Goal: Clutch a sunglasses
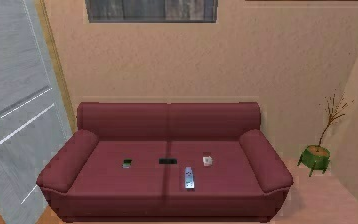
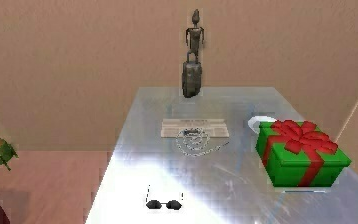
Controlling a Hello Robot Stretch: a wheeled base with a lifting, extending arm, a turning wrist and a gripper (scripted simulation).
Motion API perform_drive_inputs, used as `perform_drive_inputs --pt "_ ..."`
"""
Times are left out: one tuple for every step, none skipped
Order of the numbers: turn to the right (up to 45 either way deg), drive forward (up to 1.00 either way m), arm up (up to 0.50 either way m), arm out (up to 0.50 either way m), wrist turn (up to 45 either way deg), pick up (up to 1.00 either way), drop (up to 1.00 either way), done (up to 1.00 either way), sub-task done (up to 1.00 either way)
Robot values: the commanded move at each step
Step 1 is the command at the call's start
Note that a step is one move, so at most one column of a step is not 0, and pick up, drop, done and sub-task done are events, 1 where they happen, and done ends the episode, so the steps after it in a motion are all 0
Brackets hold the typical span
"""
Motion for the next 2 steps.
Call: perform_drive_inputs --pt "0.0 0.0 0.5 0.0 0.0 0.0 0.0 0.0 0.0" --pt "0.0 0.0 0.32 0.0 0.0 0.0 0.0 0.0 0.0"
